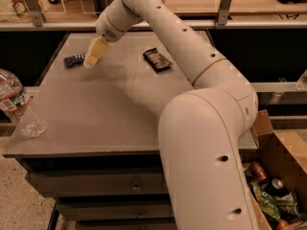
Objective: Pick rxbar blueberry
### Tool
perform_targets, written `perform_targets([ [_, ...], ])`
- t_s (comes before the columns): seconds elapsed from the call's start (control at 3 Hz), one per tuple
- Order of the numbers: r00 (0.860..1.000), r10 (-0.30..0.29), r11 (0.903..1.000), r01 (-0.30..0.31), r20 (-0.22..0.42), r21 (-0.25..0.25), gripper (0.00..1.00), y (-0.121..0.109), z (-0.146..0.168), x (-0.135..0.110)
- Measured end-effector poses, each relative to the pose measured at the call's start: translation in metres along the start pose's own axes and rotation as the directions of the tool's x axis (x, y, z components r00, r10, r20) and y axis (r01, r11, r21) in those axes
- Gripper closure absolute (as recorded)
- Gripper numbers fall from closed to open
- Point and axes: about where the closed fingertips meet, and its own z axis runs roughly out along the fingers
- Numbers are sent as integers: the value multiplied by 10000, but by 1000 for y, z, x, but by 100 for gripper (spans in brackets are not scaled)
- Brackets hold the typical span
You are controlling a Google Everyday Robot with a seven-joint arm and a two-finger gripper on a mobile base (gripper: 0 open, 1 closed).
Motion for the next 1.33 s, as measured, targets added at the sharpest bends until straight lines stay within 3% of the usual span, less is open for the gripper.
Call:
perform_targets([
  [0.67,9998,198,9983,-196,31,-551,0,6,19,-1],
  [1.0,9998,195,9983,-193,30,-555,0,6,19,-1],
  [1.33,9998,55,9997,-51,168,-230,0,2,23,-2],
])
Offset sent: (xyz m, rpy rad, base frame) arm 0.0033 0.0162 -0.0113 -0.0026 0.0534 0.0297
